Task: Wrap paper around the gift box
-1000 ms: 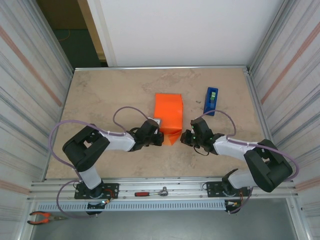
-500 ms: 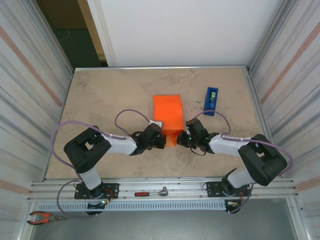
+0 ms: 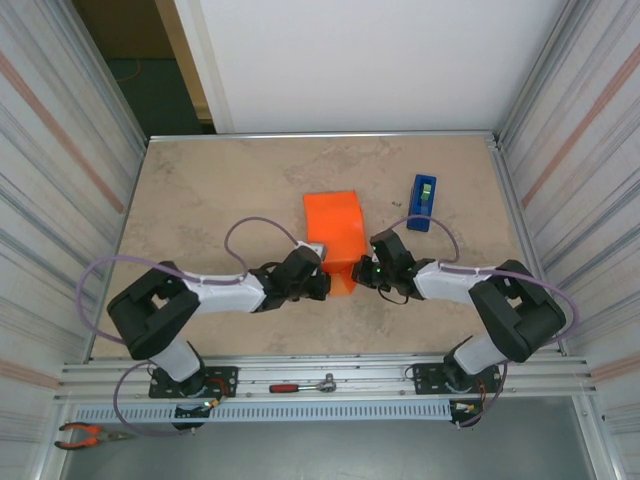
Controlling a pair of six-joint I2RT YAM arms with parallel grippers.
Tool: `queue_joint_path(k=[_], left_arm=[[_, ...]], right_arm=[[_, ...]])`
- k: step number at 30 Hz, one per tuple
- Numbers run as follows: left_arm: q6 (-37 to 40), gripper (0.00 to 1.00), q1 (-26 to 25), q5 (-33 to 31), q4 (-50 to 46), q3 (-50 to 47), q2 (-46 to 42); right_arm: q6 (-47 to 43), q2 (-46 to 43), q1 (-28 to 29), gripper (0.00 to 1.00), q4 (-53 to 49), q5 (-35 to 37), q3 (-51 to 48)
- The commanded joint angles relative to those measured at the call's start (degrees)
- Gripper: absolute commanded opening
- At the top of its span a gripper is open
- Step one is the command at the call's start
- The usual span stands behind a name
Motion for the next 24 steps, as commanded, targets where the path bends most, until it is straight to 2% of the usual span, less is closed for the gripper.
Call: queue_joint_path(k=[1,4,8,14,18,24], left_arm=[[2.41,0.12,1.48,2.6,-2.88,2.2,-5.09],[2.6,0.16,4.07,4.31,-4.28,2.46,-8.21],[3.11,0.21,10.24,8.55,-6.26,3.68,-10.27],[5.81,0.29,18.12,16.38,-7.52,8.24,-7.41],[7.63,0.3,19.08,18.0,-9.01,11.48,-4.49],[7.55,0.3,19.16,18.66,-7.72,12.7,-0.92]], right_arm=[[-1.48,1.37,-0.74,0.0,0.49,-0.99,1.72],[-1.78,0.17,-1.26,0.0,0.11,-2.43,0.83],[-2.33,-5.98,-1.95,0.0,-2.59,-2.53,-2.01],[-3.74,-16.14,-4.8,0.0,-8.49,-1.88,-2.9],[-5.32,-16.85,-6.41,0.0,-10.78,-2.48,0.5],[-5.39,-12.05,-6.25,0.0,-9.22,-4.17,5.76]])
